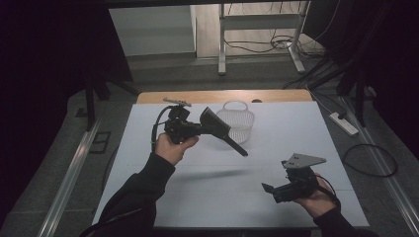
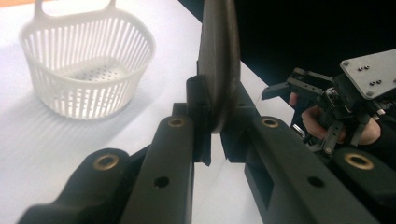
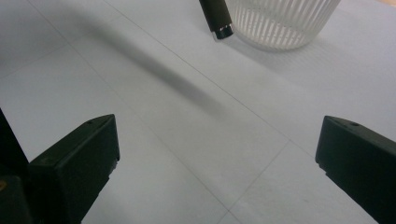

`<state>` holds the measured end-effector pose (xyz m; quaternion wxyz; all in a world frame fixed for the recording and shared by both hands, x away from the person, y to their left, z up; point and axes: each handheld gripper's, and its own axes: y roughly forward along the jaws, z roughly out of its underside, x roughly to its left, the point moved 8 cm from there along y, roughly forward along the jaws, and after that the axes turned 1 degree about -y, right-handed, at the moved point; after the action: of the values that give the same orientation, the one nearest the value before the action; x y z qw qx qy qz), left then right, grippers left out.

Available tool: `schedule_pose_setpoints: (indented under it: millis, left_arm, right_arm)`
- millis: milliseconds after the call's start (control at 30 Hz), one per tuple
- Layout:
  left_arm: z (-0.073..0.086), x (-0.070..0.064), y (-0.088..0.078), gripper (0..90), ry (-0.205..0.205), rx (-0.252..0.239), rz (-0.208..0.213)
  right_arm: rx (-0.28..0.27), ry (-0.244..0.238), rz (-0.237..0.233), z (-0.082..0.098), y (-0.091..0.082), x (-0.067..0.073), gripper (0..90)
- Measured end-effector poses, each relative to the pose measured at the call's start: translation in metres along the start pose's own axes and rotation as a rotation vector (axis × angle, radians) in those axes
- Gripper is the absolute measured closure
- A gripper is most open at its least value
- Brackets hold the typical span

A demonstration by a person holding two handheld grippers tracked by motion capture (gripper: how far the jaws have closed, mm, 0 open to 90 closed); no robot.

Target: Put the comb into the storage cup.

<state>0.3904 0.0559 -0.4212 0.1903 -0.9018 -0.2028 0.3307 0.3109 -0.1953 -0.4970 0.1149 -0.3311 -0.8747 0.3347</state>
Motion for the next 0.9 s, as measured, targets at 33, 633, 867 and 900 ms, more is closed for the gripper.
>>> schedule_pose_setpoints:
  millis: [33, 633, 867, 900]
  left_arm:
    - [-0.001, 0.001, -0.001, 83.1, 0.000, 0.000, -0.003]
    - [-0.019, 0.010, -0.015, 83.1, -0.005, -0.029, -0.041]
    - [-0.028, 0.011, -0.018, 83.2, -0.002, -0.038, -0.049]
    - [-0.029, 0.012, -0.018, 83.1, 0.000, -0.038, -0.051]
  right_arm:
    - [0.002, 0.004, 0.002, 0.001, -0.002, -0.001, 0.1]
    - [0.024, 0.040, -0.012, 0.018, -0.014, -0.005, 0.2]
    - [0.029, 0.063, 0.004, 0.025, -0.020, -0.009, 0.0]
    - [0.031, 0.070, 0.009, 0.027, -0.022, -0.010, 0.0]
